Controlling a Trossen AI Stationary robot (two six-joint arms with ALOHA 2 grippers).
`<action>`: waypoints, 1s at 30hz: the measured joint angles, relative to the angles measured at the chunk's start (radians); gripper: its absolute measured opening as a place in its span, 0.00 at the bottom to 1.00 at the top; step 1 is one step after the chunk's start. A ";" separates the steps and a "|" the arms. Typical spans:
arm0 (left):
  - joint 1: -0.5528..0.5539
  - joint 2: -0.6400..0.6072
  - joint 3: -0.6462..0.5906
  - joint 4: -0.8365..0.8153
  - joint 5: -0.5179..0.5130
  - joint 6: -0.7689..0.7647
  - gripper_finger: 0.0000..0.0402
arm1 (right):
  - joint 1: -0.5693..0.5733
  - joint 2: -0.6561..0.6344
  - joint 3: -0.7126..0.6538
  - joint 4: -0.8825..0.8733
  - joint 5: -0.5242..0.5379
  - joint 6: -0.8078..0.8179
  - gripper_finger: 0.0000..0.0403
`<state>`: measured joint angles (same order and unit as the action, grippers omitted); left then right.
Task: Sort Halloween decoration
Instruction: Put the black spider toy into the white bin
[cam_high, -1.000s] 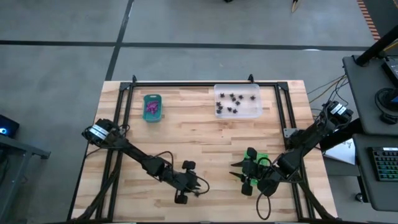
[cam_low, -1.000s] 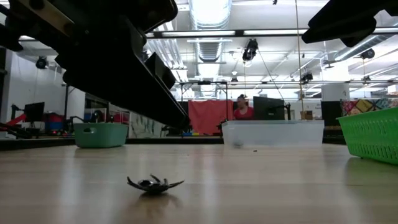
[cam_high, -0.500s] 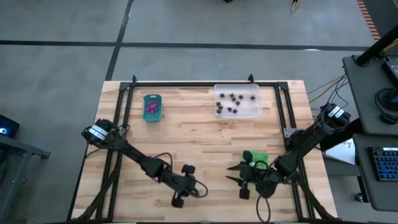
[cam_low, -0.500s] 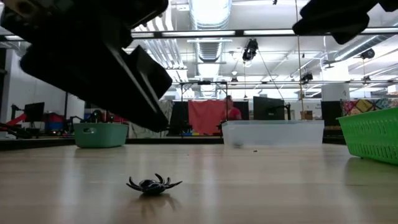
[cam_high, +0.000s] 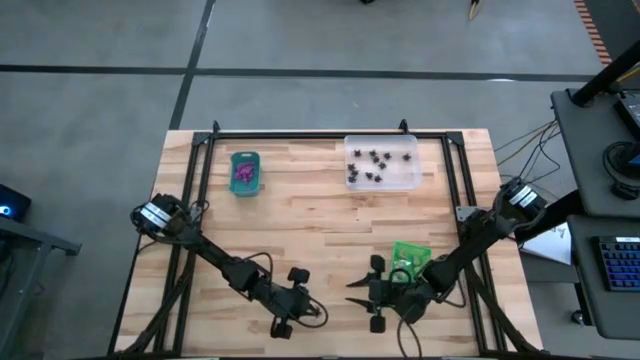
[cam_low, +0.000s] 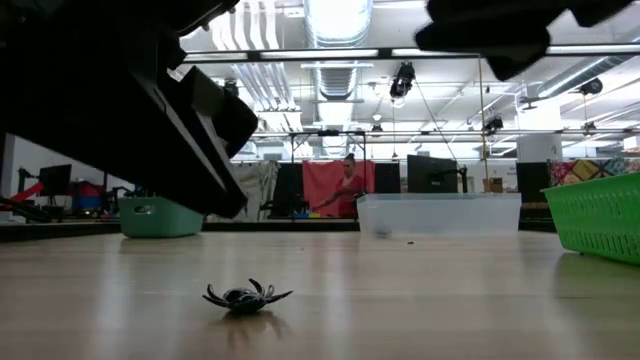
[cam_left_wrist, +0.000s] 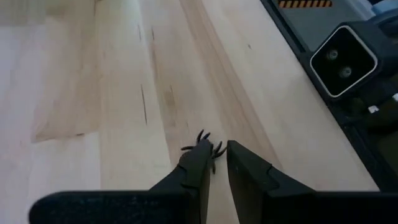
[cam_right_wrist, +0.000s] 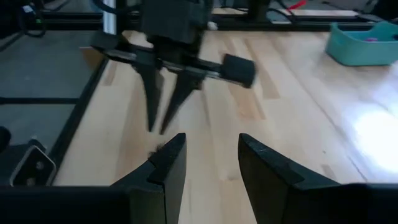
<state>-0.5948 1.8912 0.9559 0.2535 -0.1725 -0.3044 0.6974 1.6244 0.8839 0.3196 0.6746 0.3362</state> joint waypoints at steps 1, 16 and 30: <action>0.000 0.000 -0.002 -0.001 -0.002 0.000 0.09 | -0.006 0.012 0.016 0.002 -0.016 -0.010 0.34; -0.007 0.060 -0.003 0.026 -0.004 -0.019 0.09 | -0.042 0.145 0.184 -0.006 -0.082 -0.139 0.34; -0.006 0.097 -0.007 0.047 -0.076 -0.043 0.09 | -0.044 0.300 0.223 -0.002 -0.181 -0.105 0.34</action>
<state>-0.6006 1.9877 0.9489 0.3000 -0.2483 -0.3477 0.6537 1.9244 1.1065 0.3176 0.4936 0.2314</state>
